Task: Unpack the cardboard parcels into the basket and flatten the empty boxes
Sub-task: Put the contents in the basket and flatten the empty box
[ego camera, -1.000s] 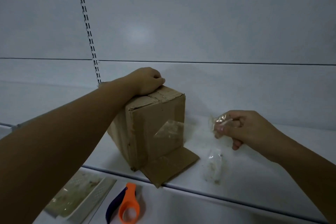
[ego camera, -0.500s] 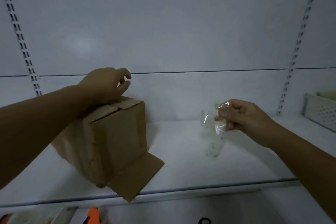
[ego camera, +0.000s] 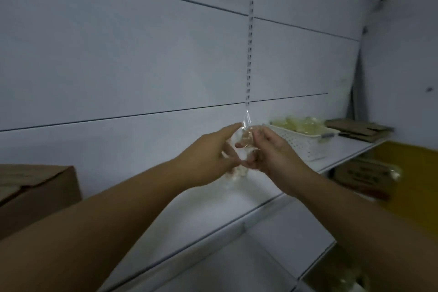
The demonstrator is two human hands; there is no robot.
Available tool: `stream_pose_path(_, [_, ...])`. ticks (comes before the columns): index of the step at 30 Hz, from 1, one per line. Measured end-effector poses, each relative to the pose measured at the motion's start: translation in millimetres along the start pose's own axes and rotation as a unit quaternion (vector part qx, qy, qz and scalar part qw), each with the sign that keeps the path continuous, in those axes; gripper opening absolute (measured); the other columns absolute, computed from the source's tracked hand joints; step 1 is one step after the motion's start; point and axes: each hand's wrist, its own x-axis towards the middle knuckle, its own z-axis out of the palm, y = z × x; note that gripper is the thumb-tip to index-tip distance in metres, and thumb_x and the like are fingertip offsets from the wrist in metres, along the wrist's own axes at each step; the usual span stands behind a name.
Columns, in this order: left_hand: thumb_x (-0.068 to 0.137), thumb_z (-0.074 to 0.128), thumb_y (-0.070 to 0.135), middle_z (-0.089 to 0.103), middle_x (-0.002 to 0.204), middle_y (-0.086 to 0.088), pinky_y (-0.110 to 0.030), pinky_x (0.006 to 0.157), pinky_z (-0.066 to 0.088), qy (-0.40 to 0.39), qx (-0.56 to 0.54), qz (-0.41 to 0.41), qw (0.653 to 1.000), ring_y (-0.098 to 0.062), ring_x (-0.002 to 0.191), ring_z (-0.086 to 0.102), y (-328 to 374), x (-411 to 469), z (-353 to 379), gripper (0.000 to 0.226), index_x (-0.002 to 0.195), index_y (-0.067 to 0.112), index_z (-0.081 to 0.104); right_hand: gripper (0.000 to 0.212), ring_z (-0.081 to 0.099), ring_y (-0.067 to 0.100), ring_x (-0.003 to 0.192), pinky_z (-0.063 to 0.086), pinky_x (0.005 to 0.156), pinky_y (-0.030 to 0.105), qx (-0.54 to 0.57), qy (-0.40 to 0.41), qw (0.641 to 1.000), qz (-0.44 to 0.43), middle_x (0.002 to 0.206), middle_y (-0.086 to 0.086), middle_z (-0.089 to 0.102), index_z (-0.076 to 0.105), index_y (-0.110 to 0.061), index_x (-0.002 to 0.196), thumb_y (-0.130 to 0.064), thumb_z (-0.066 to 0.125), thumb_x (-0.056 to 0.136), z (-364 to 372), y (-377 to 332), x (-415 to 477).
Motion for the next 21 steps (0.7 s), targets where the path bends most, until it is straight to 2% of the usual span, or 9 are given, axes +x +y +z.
stream_pose_path(2, [0.083, 0.067, 0.021, 0.068, 0.083, 0.012, -0.013, 0.055, 0.049, 0.015, -0.053, 0.010, 0.998, -0.003, 0.064, 0.066, 1.1, 4.7, 19.1, 0.069, 0.137, 0.046, 0.033, 0.022, 0.053, 0.008, 0.049, 0.057, 0.065, 0.031, -0.010, 0.030, 0.999, 0.009, 0.085, 0.002, 0.067, 0.065, -0.019, 0.094, -0.027, 0.045, 0.097, -18.6, -5.5, -8.5])
stream_pose_path(3, [0.081, 0.070, 0.025, 0.067, 0.080, 0.013, -0.014, 0.056, 0.050, 0.011, -0.066, 0.006, 0.998, -0.004, 0.061, 0.067, 3.2, 6.7, 28.7, 0.076, 0.139, 0.048, 0.027, 0.022, 0.054, 0.008, 0.049, 0.057, 0.066, 0.031, -0.016, 0.041, 0.999, 0.017, 0.086, 0.002, 0.067, 0.065, -0.019, 0.093, -0.028, 0.045, 0.097, -27.3, -7.8, -11.8])
stream_pose_path(6, [0.069, 0.077, 0.042, 0.067, 0.085, 0.011, -0.022, 0.067, 0.055, -0.007, -0.075, 0.001, 0.997, -0.004, 0.063, 0.067, 17.2, 18.5, 56.2, 0.108, 0.136, 0.061, -0.006, 0.029, 0.056, 0.013, 0.053, 0.055, 0.069, 0.036, -0.047, 0.049, 0.997, 0.038, 0.088, 0.014, 0.065, 0.066, -0.016, 0.095, -0.036, 0.046, 0.096, -52.1, -13.0, -16.7])
stream_pose_path(9, [0.067, 0.077, 0.046, 0.066, 0.090, 0.013, -0.025, 0.071, 0.054, 0.049, -0.008, 0.035, 0.998, -0.003, 0.068, 0.065, 33.9, 42.7, 78.0, 0.116, 0.127, 0.067, -0.020, 0.034, 0.056, 0.018, 0.056, 0.049, 0.066, 0.034, -0.052, 0.038, 0.997, 0.053, 0.081, 0.017, 0.060, 0.064, -0.014, 0.096, -0.042, 0.044, 0.095, -77.2, -16.9, -17.1])
stream_pose_path(11, [0.073, 0.072, 0.047, 0.064, 0.085, 0.011, -0.026, 0.068, 0.054, 0.075, 0.044, 0.075, 0.993, -0.004, 0.062, 0.062, 43.8, 60.3, 85.8, 0.100, 0.132, 0.066, -0.007, 0.036, 0.060, 0.017, 0.058, 0.052, 0.065, 0.031, -0.015, 0.026, 0.998, 0.055, 0.077, 0.011, 0.064, 0.065, -0.014, 0.095, -0.041, 0.042, 0.096, -100.0, -22.1, -14.4])
stream_pose_path(14, [0.082, 0.065, 0.042, 0.059, 0.077, 0.017, -0.025, 0.066, 0.052, 0.060, 0.096, 0.101, 0.988, -0.001, 0.057, 0.059, 53.1, 86.3, 92.3, 0.061, 0.133, 0.053, 0.034, 0.048, 0.068, 0.021, 0.070, 0.056, 0.067, 0.031, 0.021, -0.009, 0.996, 0.082, 0.087, 0.010, 0.071, 0.065, -0.006, 0.106, -0.046, 0.040, 0.095, -146.6, -32.6, -7.7])
stream_pose_path(17, [0.088, 0.057, 0.041, 0.067, 0.080, 0.012, -0.024, 0.062, 0.045, 0.071, 0.225, 0.166, 0.957, -0.001, 0.061, 0.055, 59.3, 111.0, 105.0, 0.045, 0.131, 0.047, 0.043, 0.044, 0.069, 0.022, 0.072, 0.056, 0.066, 0.030, -0.056, -0.042, 0.993, 0.091, 0.082, 0.011, 0.073, 0.066, -0.002, 0.100, -0.041, 0.047, 0.093, -199.2, -35.6, -2.7])
stream_pose_path(19, [0.090, 0.054, 0.040, 0.072, 0.082, 0.007, -0.018, 0.058, 0.037, 0.072, 0.304, 0.221, 0.924, -0.009, 0.065, 0.062, 60.8, 126.8, 117.3, 0.037, 0.126, 0.037, 0.055, 0.034, 0.071, 0.022, 0.075, 0.056, 0.065, 0.028, -0.095, -0.046, 0.990, 0.093, 0.085, 0.012, 0.074, 0.071, -0.006, 0.090, -0.033, 0.051, 0.094, -231.9, -33.6, -0.1])
stream_pose_path(21, [0.088, 0.054, 0.040, 0.074, 0.083, 0.008, -0.014, 0.058, 0.036, 0.073, 0.305, 0.225, 0.922, -0.011, 0.067, 0.066, 59.7, 140.0, 127.9, 0.033, 0.118, 0.031, 0.064, 0.032, 0.070, 0.019, 0.075, 0.055, 0.063, 0.026, -0.130, -0.032, 0.987, 0.087, 0.088, 0.011, 0.074, 0.074, -0.009, 0.081, -0.029, 0.052, 0.094, -260.2, -29.7, 4.1])
